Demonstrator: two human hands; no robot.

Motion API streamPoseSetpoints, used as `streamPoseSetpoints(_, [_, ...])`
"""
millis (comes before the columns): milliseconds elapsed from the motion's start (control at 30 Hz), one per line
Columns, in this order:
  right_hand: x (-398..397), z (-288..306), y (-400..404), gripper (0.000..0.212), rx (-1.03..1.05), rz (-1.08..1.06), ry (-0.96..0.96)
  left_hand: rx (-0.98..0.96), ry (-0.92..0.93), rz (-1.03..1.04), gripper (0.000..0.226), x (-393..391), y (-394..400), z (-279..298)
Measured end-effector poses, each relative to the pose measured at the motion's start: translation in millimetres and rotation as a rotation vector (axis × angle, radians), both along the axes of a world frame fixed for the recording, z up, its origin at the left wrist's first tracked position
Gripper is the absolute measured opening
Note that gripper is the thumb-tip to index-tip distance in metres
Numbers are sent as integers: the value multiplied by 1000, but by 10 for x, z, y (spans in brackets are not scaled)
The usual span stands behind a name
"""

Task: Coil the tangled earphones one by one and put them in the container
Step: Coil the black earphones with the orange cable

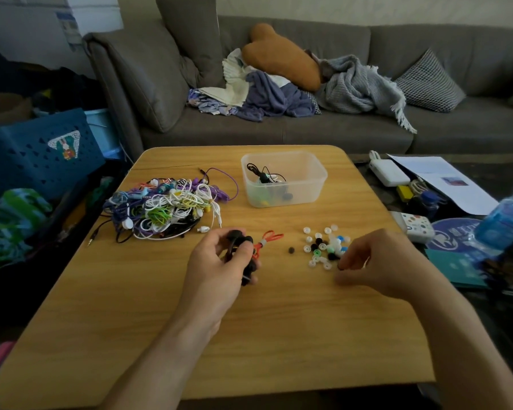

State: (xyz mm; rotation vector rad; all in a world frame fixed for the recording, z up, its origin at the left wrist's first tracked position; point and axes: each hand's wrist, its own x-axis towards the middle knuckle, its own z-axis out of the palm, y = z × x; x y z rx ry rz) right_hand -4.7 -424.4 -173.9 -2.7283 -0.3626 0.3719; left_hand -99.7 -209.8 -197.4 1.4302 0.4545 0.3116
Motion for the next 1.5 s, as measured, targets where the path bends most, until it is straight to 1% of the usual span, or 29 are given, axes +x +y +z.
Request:
streamPoseSetpoints(167, [43, -61, 3, 10, -13, -45, 2, 16, 7, -20, 18, -27, -1, 6])
streamPoseSetpoints(233, [27, -67, 3, 6, -8, -28, -31, 14, 4, -21, 18, -40, 14, 6])
streamPoseSetpoints(267, [14, -62, 11, 5, 30, -17, -58, 11, 3, -24, 17, -44, 23, 10])
streamPoseSetpoints(333, [-30, -42, 56, 4, 200, 5, -106, 2, 6, -32, 17, -53, 35, 22])
streamPoseSetpoints(400, [-100, -8, 160, 5, 429, 46, -111, -13, 13, -43, 15, -58, 51, 33])
streamPoseSetpoints(500, [-243, 6, 373, 9, 800, 151, 28, -56, 21, -62, 16, -53, 57, 49])
streamPoseSetpoints(533, [-279, -13, 434, 10, 886, 193, 62, -75, 9, -71, 17, -51, 51, 56])
streamPoseSetpoints(600, [-320, -75, 540, 12, 994, 233, 88, -111, -30, -92, 21, -48, 40, 66])
streamPoseSetpoints(700, [-333, -175, 657, 16, 1150, 192, 154, -97, -79, -136, 23, -66, 36, 68])
streamPoseSetpoints(733, [-337, -197, 685, 18, 1193, 174, 184, -56, -87, -152, 24, -78, 33, 66])
streamPoseSetpoints(800, [-344, -214, 713, 20, 1266, 146, 251, 104, -104, -172, 19, -102, 13, 54])
streamPoseSetpoints(900, [-354, -202, 713, 21, 1293, 137, 297, 347, -148, -144, 20, -134, -26, 42])
streamPoseSetpoints(1033, [-384, -195, 716, 17, 1243, 161, 275, 511, -188, -111, 25, -161, -27, 21])
streamPoseSetpoints(1133, [-388, -208, 721, 15, 1209, 165, 264, 539, -183, -93, 27, -165, -29, 3])
streamPoseSetpoints(1267, [-390, -213, 721, 15, 1179, 175, 247, 510, -189, -81, 27, -171, -36, -5])
streamPoseSetpoints(1367, [-385, -210, 714, 16, 1174, 178, 253, 500, -186, -78, 25, -172, -35, -13])
streamPoseSetpoints(1500, [-374, -206, 699, 16, 1180, 165, 277, 513, -184, -75, 28, -166, -36, -28])
